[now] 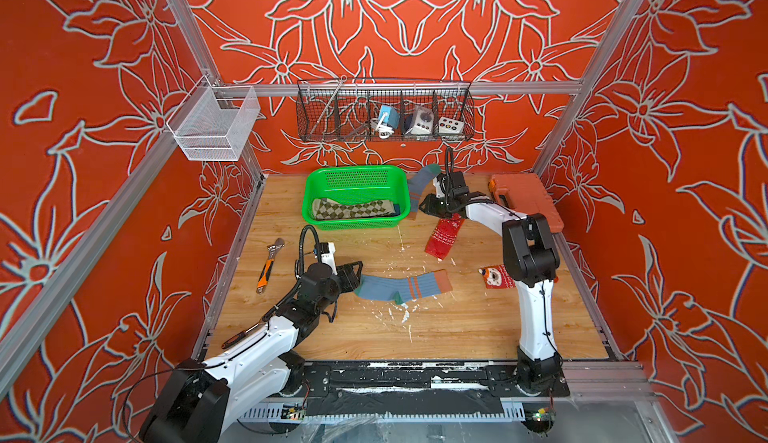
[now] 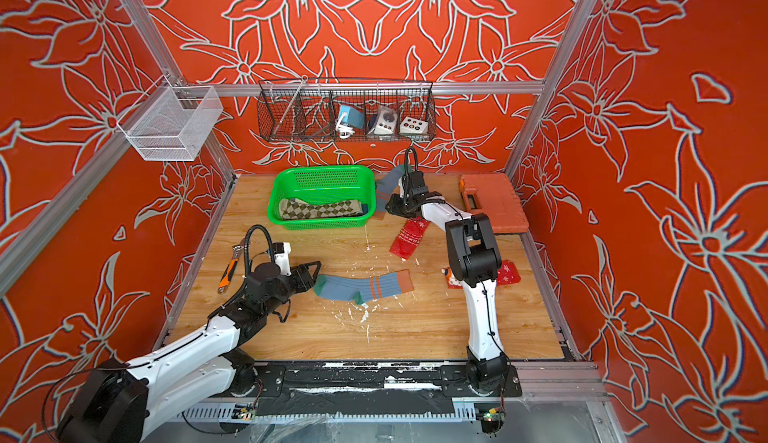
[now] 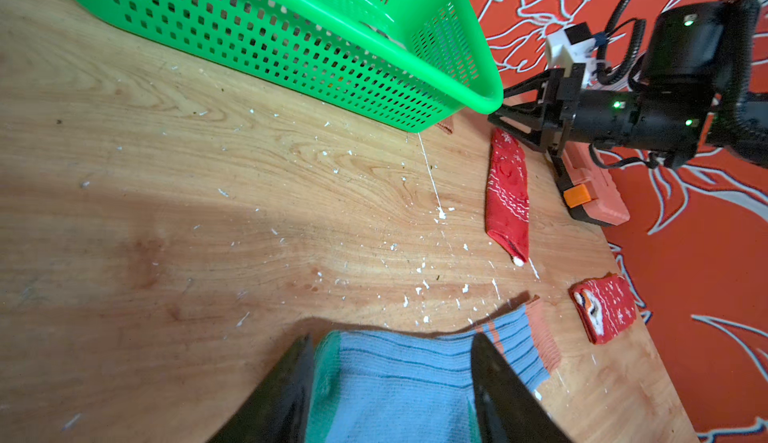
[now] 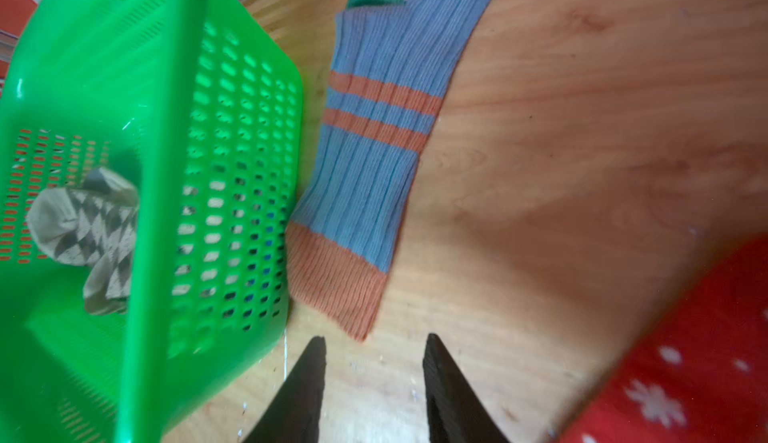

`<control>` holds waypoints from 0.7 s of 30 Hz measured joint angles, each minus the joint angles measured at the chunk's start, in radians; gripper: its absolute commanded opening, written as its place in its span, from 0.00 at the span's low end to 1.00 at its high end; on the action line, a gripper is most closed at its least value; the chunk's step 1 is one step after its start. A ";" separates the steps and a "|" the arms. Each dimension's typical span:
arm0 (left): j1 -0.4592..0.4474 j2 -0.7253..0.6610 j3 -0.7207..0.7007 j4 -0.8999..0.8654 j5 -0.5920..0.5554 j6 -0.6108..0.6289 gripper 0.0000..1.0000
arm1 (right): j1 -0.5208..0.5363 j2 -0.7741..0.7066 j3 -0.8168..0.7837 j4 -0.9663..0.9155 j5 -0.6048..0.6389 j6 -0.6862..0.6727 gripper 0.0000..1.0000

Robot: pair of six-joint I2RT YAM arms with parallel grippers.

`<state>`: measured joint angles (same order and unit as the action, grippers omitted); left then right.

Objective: Place the socks together as a pair
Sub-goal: Pick up the sock from the center of the board.

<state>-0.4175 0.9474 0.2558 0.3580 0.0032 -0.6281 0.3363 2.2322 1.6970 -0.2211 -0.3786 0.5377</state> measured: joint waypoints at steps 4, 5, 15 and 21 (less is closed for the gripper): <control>0.000 -0.003 -0.010 0.003 -0.002 0.000 0.58 | 0.021 0.066 0.092 -0.050 0.010 -0.002 0.38; 0.000 -0.003 -0.011 0.003 -0.003 0.000 0.58 | 0.029 0.082 0.119 -0.066 0.014 -0.005 0.37; 0.000 -0.004 -0.011 0.013 -0.006 0.000 0.58 | 0.072 0.137 0.208 -0.179 0.061 -0.022 0.29; 0.000 -0.004 -0.011 0.018 -0.006 0.000 0.57 | 0.071 0.163 0.242 -0.230 0.095 -0.034 0.29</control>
<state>-0.4175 0.9432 0.2447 0.3759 -0.0029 -0.6281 0.4072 2.3955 1.9392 -0.4511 -0.2832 0.5041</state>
